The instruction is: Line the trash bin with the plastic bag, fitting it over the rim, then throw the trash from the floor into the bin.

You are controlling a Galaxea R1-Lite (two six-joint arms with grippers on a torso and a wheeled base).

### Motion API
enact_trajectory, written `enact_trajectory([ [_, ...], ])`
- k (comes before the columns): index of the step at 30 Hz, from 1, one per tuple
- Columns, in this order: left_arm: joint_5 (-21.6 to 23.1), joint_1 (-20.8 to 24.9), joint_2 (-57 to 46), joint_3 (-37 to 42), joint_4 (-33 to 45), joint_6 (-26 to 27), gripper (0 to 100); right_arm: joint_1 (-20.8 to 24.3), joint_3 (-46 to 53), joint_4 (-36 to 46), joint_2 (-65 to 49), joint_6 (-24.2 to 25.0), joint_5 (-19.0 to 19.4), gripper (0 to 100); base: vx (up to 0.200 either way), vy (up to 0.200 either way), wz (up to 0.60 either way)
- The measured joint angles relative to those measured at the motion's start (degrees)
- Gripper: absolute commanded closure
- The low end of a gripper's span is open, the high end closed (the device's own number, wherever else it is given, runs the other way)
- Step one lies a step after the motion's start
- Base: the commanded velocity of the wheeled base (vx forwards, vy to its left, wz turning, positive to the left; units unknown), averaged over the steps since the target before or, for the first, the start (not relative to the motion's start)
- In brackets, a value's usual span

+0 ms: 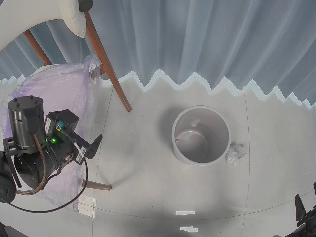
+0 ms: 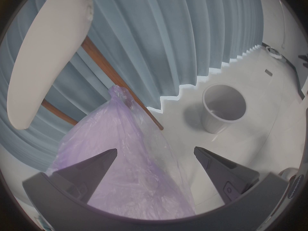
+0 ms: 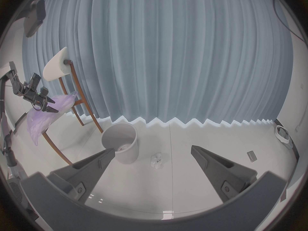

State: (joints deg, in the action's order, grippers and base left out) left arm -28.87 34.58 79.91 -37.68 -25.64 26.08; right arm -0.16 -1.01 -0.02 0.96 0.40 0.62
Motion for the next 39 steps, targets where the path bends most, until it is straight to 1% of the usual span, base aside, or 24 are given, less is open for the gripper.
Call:
enact_trajectory([
  [6,-0.1,-2.5,2.8,0.4,-2.7,3.6,0,0.0,0.0,0.0,0.0,0.3,-0.1,0,0.0,0.0,0.0],
  [16,0.0,-5.8,4.3,1.7,-4.0,5.3,0,0.0,0.0,0.0,0.0,0.5,-0.3,0,0.0,0.0,0.0],
  [21,0.2,-6.3,4.7,2.1,-4.8,5.3,0,0.0,0.0,0.0,0.0,0.5,-0.3,0,0.0,0.0,0.0],
  [22,0.3,-6.4,4.7,2.2,-4.9,5.3,100,0.0,0.0,0.0,0.0,0.5,-0.3,0,0.0,0.0,0.0],
  [32,0.7,-6.3,4.5,3.2,-5.6,4.8,100,0.1,0.0,-0.1,0.0,0.4,-0.3,0,0.0,0.0,0.0],
  [39,0.8,-6.0,2.4,3.9,-5.2,4.2,100,0.0,0.0,0.0,0.0,0.4,-0.3,0,0.0,0.0,0.0],
])
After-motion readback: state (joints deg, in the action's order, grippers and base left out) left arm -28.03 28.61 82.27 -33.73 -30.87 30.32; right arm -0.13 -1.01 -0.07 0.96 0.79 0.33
